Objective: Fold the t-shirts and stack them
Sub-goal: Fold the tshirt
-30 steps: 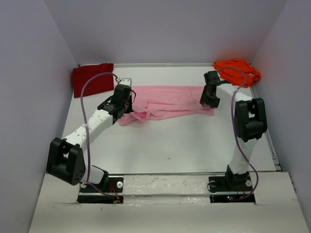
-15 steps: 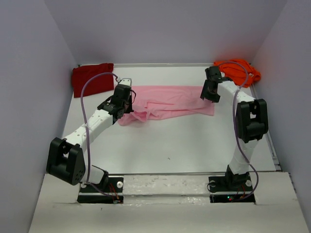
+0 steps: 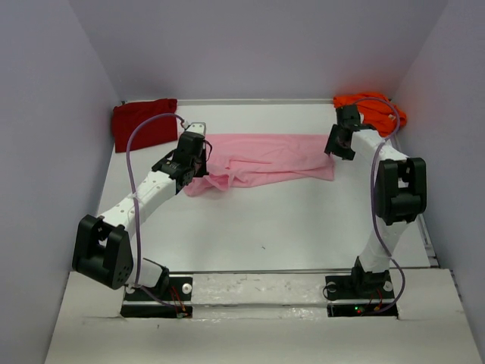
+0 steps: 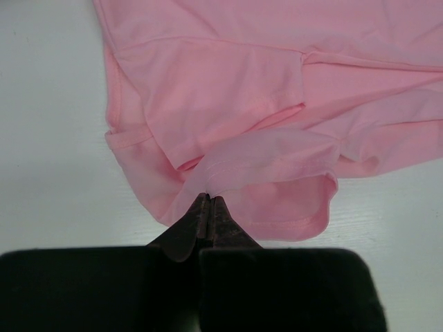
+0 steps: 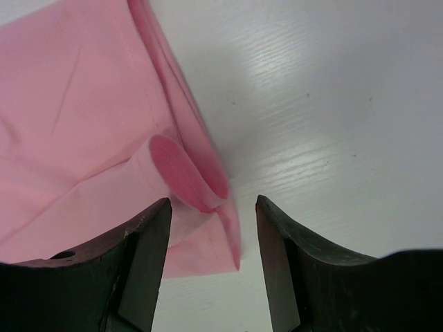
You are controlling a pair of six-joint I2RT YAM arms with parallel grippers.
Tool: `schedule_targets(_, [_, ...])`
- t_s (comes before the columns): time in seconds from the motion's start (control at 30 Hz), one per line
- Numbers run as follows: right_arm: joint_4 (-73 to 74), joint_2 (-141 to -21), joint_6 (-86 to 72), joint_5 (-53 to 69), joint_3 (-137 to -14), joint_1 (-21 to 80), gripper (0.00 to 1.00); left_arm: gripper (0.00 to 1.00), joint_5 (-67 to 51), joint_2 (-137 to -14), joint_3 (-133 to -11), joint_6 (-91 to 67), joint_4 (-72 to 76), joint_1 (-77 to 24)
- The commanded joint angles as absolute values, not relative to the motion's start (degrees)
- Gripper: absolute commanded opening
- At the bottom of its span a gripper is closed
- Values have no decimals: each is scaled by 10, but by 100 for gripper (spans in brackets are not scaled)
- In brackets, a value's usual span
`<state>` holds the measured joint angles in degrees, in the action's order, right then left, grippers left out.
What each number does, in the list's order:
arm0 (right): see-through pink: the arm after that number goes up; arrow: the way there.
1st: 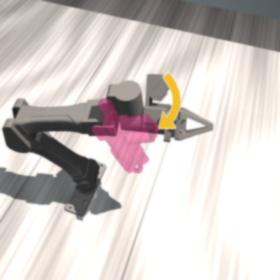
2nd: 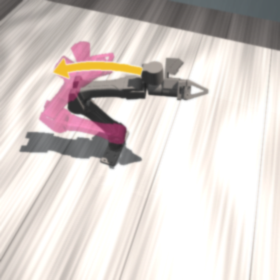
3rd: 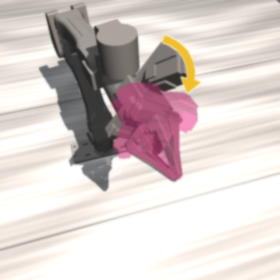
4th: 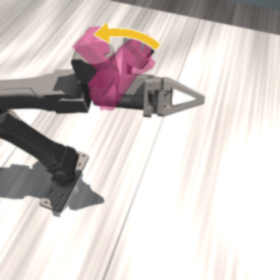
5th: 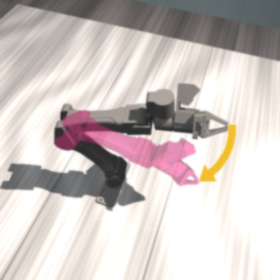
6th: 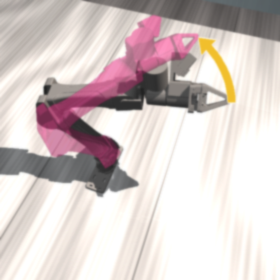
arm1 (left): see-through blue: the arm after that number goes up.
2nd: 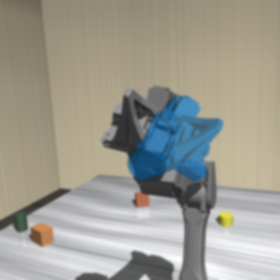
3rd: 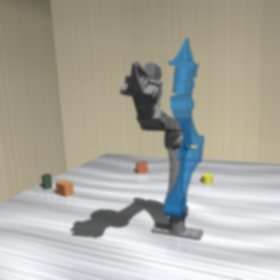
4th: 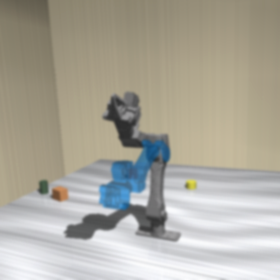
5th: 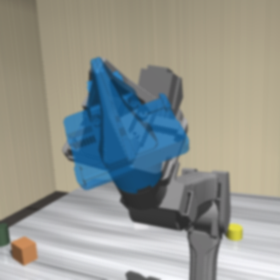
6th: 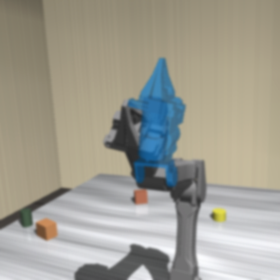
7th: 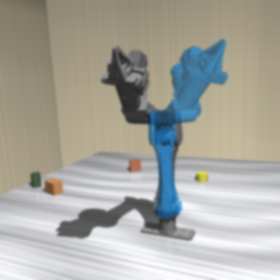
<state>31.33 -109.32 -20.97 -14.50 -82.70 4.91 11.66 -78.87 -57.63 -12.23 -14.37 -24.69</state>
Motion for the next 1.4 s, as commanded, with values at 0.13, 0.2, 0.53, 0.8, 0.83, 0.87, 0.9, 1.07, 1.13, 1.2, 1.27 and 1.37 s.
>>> schedule_targets(0.13, [257,-1085,-191,-79,-835,38,58,0,110,-765,-572,-114,-129,-250])
schedule_targets(0.2, [250,-1094,-192,-67,-836,38,58,0,110,-766,-572,-114,-130,-250])
schedule_targets(0.53, [237,-1128,-200,-33,-845,38,56,0,113,-761,-570,-114,-128,-250])
schedule_targets(0.8, [221,-1147,-204,-5,-840,38,31,0,117,-762,-570,-113,-128,-250])
schedule_targets(0.83, [219,-1144,-205,-5,-839,38,21,0,118,-763,-570,-113,-129,-250])
schedule_targets(0.87, [219,-1143,-207,-4,-839,38,16,0,119,-763,-570,-113,-128,-250])
schedule_targets(0.9, [219,-1137,-207,-4,-838,38,6,0,119,-763,-570,-113,-128,-250])
schedule_targets(1.07, [220,-1105,-221,15,-813,38,0,0,118,-765,-572,-113,-129,-249])
schedule_targets(1.13, [221,-1075,-228,13,-799,45,0,0,117,-762,-571,-115,-128,-249])
schedule_targets(1.2, [226,-1048,-232,-20,-776,51,0,0,112,-758,-572,-118,-129,-250])
schedule_targets(1.27, [230,-998,-256,-12,-753,56,0,0,112,-749,-586,-126,-144,-257])
schedule_targets(1.37, [227,-949,-287,30,-699,72,0,0,95,-725,-599,-138,-160,-258])
